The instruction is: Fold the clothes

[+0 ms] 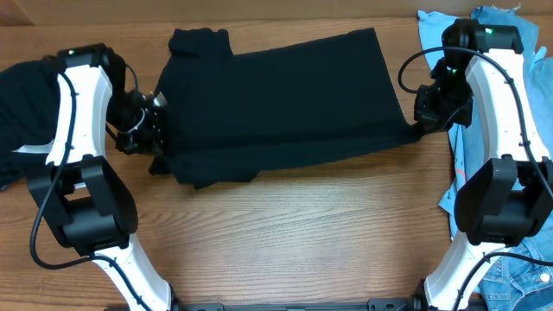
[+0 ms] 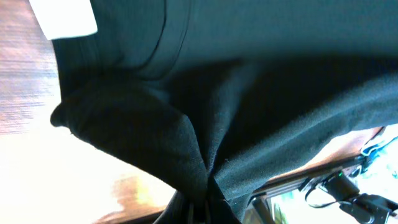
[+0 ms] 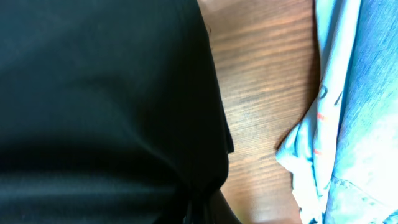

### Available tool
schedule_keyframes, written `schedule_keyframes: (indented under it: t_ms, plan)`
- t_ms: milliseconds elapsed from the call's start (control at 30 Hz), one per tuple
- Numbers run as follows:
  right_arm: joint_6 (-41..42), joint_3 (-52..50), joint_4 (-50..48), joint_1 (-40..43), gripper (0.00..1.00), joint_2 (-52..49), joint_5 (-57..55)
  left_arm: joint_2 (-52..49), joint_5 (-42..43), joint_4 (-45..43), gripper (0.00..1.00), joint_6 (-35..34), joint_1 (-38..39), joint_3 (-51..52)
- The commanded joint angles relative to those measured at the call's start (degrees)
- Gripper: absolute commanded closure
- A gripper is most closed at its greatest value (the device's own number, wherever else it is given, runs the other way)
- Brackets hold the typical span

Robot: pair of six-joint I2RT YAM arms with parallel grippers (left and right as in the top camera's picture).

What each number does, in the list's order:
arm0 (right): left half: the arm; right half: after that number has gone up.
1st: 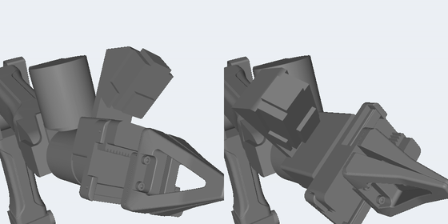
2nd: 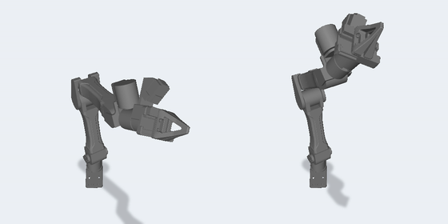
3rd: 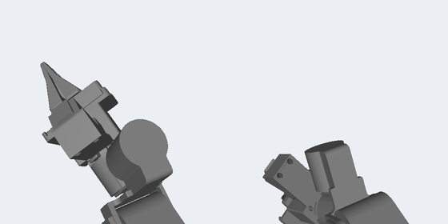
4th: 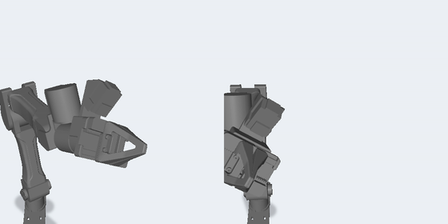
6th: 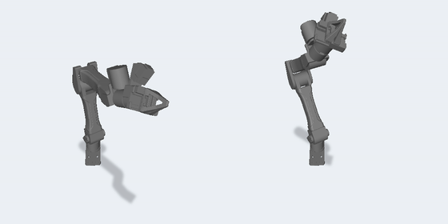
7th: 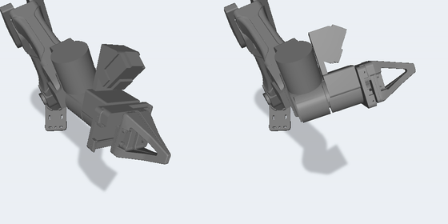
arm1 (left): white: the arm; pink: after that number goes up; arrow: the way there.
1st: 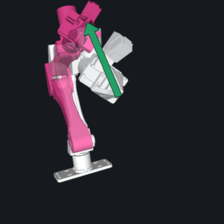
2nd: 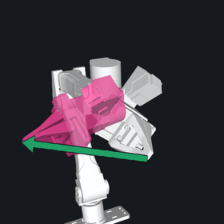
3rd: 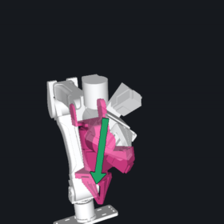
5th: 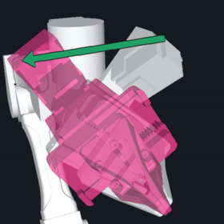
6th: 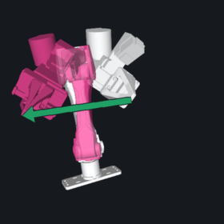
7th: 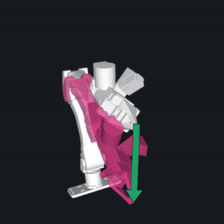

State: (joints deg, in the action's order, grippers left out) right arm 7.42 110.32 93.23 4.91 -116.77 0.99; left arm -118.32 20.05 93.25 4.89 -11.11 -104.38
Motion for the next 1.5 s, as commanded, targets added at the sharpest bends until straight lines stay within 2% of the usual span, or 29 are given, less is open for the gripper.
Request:
schedule_keyframes:
  t_ms: [0, 167, 233, 400, 500, 600, 733, 933, 1000, 1033, 1067, 1100, 1200, 1400, 1467]
  plan:
    - [-0.4, -4.3, 0.4, 0.7, 0.96, 1.5, -1.4, 0.5, -1.2, -0.5, 0.96, 1.1, -0.2, 5.2]
    - [0.3, -16.2, -3.6, 1.0, 0.96, 1.5, -2.9, 0.7, -1.0, -0.6, 0.96, 0.7, -0.1, 12.4]
    - [1.1, -17.7, -5.7, 1.2, 0.96, 1.5, -2.9, 1.2, -1.0, -1.3, 0.96, 0.6, -0.1, 13.4]
    - [1.4, -17.6, -15.3, 1.2, 0.96, 1.8, -1.7, 2.1, -1.0, -12.6, 0.96, -5.0, -0.1, 13.4]
    - [1.4, -16.9, -25.4, 1.2, 0.96, 1.8, -0.9, 2.1, -1.0, -25.1, 0.96, -13.2, -0.1, 13.3]
    - [1.4, -16.9, -32.9, 1.2, 0.96, 1.8, -0.9, 2.1, -1.0, -32.4, 0.96, -17.6, -0.1, 13.3]
    - [1.3, -16.9, -39.8, 1.2, 0.96, 1.8, 1.4, 2.1, -1.0, -36.0, 0.96, -20.3, -0.1, 13.4]
    - [1.3, -17.0, -43.3, 1.2, 0.95, 1.8, 3.2, 2.1, -1.0, -38.1, 0.95, -20.3, 0.4, 13.4]
    - [1.3, -17.0, -43.8, 1.2, 0.85, 1.7, 3.2, 2.1, -1.0, -39.2, 0.93, -20.3, 0.8, 13.4]
    - [1.3, -17.0, -43.9, 1.2, 0.76, 1.6, 3.2, 2.1, -1.0, -39.3, 0.92, -20.3, 0.8, 13.4]
    - [1.3, -17.0, -43.9, 1.2, 0.64, 1.6, 3.2, 2.1, -1.0, -39.1, 0.8, -20.3, 0.8, 13.4]
    - [1.3, -17.0, -43.9, 1.2, 0.63, 1.6, 3.2, 2.1, -1.0, -39.1, 0.66, -20.3, 0.8, 13.4]
    - [1.3, -17.0, -44.0, 1.2, 0.62, 1.4, 3.2, 2.1, -1.0, -38.8, 0.59, -20.3, 0.8, 13.4]
    - [1.3, -17.0, -42.7, 1.2, 0.62, -1.6, 3.2, 2.1, -4.6, -36.0, 0.58, -20.3, 0.8, 13.4]
    - [1.1, -17.0, -41.6, 1.2, 0.62, -3.0, 3.8, 2.1, -3.9, -31.7, 0.57, -20.3, 0.8, 13.4]
